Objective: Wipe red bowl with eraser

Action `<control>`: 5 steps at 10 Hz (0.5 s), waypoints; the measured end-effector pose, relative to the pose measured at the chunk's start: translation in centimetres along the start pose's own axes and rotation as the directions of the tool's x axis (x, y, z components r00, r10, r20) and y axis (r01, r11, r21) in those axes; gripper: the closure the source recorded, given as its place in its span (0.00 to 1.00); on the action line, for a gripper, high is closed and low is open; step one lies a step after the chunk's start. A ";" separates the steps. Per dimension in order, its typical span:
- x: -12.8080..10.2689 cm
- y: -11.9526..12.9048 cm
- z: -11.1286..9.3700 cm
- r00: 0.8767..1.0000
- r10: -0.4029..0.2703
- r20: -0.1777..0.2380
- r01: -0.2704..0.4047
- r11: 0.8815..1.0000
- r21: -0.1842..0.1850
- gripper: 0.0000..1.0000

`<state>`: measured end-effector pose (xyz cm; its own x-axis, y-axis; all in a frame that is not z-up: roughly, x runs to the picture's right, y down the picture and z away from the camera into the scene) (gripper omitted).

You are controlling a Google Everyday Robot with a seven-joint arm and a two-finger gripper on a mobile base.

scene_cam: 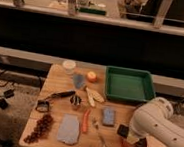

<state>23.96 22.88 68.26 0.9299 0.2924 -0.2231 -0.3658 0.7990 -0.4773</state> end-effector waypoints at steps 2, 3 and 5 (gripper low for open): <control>1.9 -0.9 -0.1 0.999 0.035 0.006 -0.035 0.999 0.002 0.90; 2.6 -1.2 -0.1 0.999 0.049 0.009 -0.049 0.999 0.005 0.90; 3.5 -1.4 -0.1 0.997 0.073 0.016 -0.073 0.997 0.005 0.90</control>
<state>27.76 22.73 68.02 0.9011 0.3583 -0.2441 -0.4328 0.7780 -0.4554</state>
